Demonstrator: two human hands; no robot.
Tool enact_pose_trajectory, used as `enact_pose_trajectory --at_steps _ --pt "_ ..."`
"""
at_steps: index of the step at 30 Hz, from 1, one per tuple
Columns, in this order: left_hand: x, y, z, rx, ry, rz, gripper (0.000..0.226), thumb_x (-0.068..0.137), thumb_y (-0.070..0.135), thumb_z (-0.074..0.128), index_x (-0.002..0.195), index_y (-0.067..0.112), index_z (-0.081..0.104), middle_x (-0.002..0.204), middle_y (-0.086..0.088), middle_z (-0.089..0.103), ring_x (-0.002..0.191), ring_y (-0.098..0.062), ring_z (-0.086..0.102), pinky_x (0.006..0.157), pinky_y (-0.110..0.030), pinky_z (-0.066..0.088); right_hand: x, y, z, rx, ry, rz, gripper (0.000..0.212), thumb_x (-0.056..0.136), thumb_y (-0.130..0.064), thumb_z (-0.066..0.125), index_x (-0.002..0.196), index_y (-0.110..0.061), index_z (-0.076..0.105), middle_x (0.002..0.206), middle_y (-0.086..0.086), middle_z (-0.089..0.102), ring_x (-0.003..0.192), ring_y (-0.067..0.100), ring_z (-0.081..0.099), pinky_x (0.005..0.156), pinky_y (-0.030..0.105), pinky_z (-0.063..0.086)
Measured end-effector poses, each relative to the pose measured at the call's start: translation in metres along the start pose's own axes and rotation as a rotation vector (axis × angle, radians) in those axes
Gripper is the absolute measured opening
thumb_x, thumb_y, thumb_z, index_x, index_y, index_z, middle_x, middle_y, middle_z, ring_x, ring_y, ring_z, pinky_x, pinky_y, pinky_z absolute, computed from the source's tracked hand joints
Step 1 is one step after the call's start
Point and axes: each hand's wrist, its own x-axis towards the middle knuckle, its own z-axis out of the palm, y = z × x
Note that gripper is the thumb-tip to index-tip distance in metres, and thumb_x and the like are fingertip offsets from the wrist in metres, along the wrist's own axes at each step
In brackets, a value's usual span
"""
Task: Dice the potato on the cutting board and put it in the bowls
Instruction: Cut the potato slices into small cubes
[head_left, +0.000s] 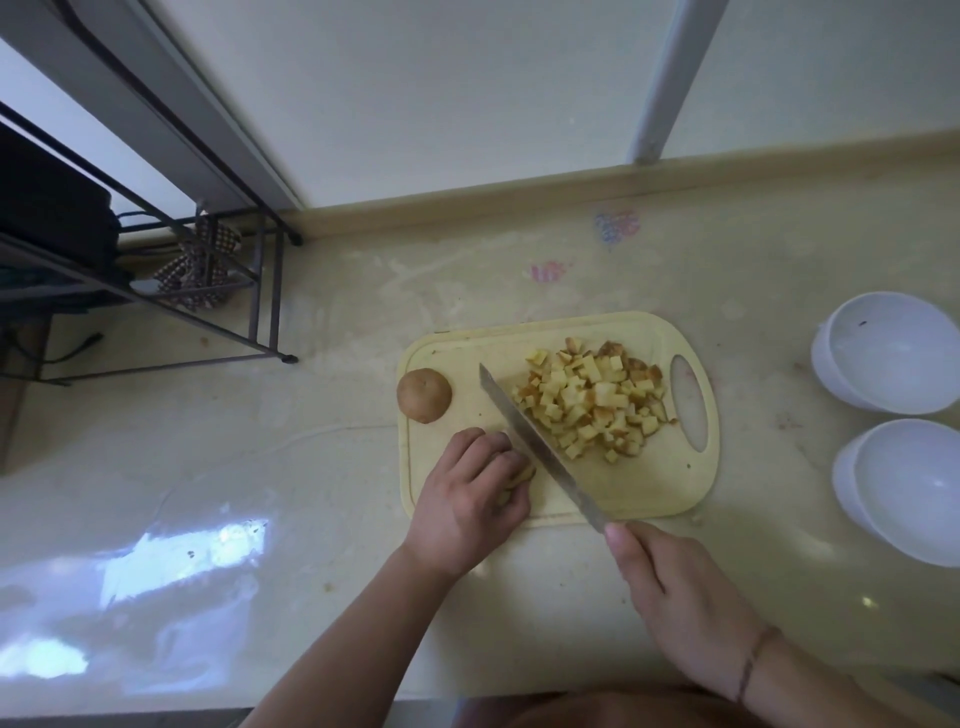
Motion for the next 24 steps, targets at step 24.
enact_pose_trajectory --at_steps 24 --pt "-0.010 0.001 -0.001 -0.055 -0.022 -0.077 0.017 0.080 0.010 0.079 0.094 0.003 0.075 0.103 -0.008 0.068 0.104 -0.031 0.061 0.095 -0.034 0.050 -0.040 0.003 -0.008 -0.209 -0.168 0.038 0.049 0.085 -0.067 0.016 0.073 -0.025 0.039 0.075 -0.034 0.061 0.077 -0.007 0.054 0.075 0.026 0.037"
